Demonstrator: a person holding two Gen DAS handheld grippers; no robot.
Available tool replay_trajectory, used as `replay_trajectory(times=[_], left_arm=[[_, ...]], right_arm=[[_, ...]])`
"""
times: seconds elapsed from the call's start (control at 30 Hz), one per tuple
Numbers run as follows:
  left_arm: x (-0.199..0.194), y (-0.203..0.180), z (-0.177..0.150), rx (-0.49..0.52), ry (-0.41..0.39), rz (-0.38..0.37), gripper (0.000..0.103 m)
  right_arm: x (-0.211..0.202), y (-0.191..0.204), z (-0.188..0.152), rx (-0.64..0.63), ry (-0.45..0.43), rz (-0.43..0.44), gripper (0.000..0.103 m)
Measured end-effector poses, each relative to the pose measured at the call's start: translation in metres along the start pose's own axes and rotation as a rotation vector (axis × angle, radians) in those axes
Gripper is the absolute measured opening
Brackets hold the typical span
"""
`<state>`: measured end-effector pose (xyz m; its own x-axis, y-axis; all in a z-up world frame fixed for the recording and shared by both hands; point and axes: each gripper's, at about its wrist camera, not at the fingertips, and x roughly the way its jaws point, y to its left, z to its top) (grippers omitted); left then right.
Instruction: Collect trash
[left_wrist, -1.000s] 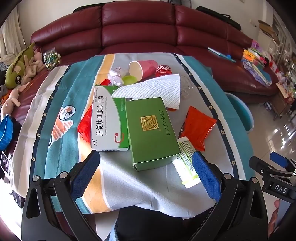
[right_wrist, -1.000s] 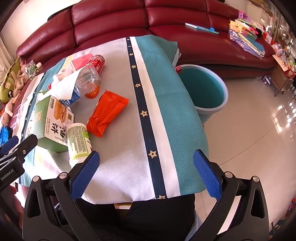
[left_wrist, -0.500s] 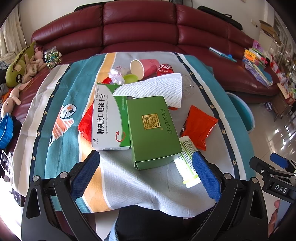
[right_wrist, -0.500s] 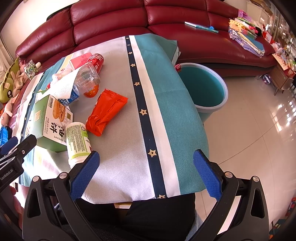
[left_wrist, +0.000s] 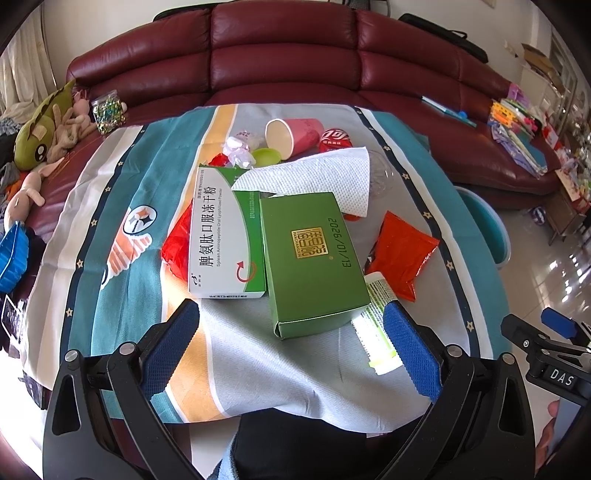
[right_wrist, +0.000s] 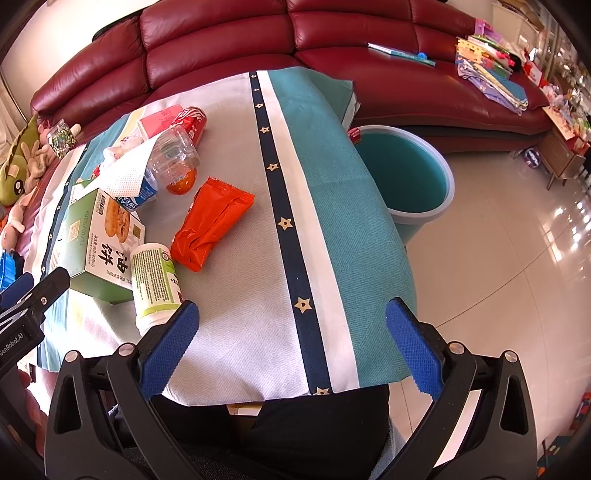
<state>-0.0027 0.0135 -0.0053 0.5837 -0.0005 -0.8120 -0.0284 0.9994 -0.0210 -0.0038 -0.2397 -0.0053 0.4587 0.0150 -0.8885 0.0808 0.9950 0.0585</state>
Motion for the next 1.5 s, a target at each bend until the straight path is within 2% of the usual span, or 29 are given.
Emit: replay_trajectory(times=[1.03, 1.33, 1.5], left_arm=[[0.007, 0.000, 0.006, -0.003, 0.028, 0.001, 0.100], [0.021, -0.001, 0.026, -0.009, 0.092, -0.062, 0.100], [0.038, -0.010, 0.036, 0.025, 0.131, -0.039, 0.100]], right_arm=[[0.009, -0.007, 0.000, 0.017, 0.027, 0.008, 0.097], [0.013, -0.017, 0.002, 0.049, 0.035, 0.020, 0.097], [0.023, -0.021, 0.005, 0.057, 0.050, 0.037, 0.097]])
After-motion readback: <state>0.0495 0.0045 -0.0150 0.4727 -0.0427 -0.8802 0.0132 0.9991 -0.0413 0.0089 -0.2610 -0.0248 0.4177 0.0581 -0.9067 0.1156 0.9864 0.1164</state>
